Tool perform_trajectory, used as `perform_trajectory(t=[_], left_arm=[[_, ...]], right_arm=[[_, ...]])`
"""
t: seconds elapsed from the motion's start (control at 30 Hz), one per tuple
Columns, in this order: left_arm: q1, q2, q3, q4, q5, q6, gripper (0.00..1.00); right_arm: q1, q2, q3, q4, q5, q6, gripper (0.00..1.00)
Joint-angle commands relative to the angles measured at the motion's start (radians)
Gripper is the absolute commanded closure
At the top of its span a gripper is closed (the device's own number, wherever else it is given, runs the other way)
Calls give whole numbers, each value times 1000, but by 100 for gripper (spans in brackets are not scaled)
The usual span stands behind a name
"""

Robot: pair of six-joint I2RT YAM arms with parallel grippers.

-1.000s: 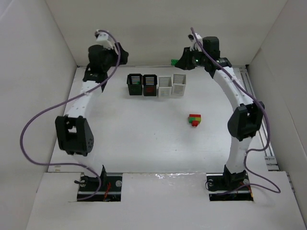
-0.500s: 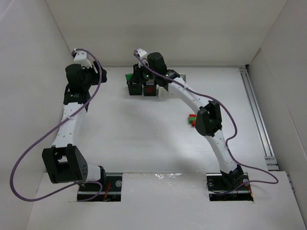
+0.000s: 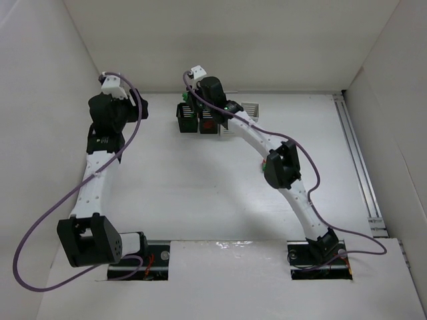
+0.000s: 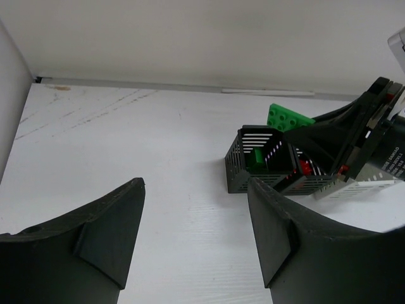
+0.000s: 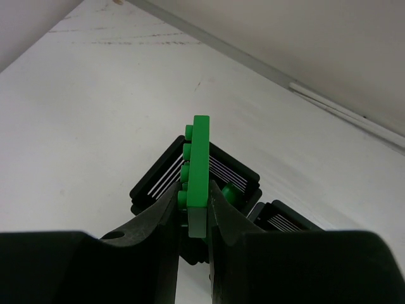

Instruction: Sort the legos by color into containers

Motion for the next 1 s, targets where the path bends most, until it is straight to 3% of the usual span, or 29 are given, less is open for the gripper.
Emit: perform_trajectory(t=[0.0,0.3,0.57,0.7,0.8,0.97], left_arm=[[4,-4,-11,48,21,-1,37],[4,44,21,37,50,-1,37],[4,44,21,49,59,-11,36],[4,32,0,68,50,-21,32],[4,23,0,68,50,-21,26],[4,4,-11,77,50,-21,25]], right_arm=[[19,-3,39,59,48,-31,100],[19,-12,17,59,8,-31,97],[9,-12,7,39,-34,-31,85],[9,-12,7,39,-44,-31,66],[9,-12,7,48,-53,-31,57],[9,-38,7,59,-53,-31,54]])
